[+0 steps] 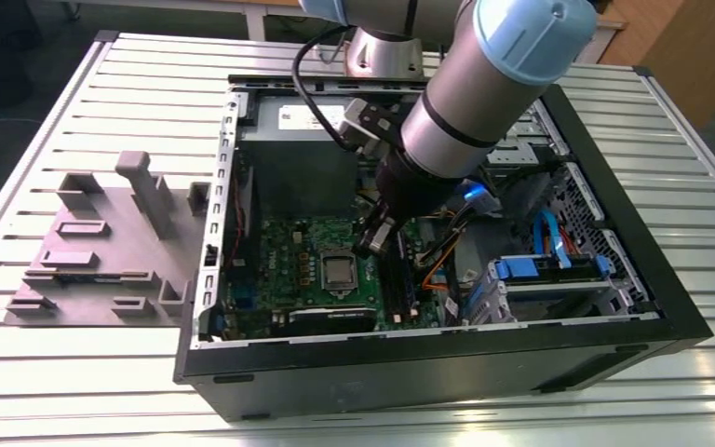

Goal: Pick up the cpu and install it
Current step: 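Close the cpu cover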

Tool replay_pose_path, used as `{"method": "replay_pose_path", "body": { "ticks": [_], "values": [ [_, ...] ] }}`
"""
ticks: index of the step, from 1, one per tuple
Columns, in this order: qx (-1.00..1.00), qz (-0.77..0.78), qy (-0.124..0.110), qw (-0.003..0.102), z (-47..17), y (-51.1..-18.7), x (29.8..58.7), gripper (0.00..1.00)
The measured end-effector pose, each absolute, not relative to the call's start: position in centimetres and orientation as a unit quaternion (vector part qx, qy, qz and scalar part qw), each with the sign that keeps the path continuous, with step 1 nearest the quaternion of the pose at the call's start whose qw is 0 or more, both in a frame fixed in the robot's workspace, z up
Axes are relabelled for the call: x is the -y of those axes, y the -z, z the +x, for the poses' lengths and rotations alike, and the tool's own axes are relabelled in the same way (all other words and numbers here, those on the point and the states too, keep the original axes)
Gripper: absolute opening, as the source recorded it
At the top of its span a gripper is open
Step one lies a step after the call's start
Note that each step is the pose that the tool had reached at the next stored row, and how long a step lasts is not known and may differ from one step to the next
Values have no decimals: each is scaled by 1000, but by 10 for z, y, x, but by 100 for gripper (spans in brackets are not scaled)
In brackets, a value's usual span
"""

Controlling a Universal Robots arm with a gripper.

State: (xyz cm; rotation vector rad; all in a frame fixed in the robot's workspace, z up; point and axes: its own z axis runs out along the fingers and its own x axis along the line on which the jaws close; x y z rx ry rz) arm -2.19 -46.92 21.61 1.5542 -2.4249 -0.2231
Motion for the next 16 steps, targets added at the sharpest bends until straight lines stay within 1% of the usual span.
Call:
{"method": "replay_pose_path", "body": {
  "ticks": [2,5,6,16],
  "values": [
    [834,535,71,118,-23,-216,469,10],
    [835,536,62,103,-24,-215,469,10],
    [835,537,61,101,-24,-215,469,10],
    [836,537,59,97,-25,-217,470,10]
  ]
}}
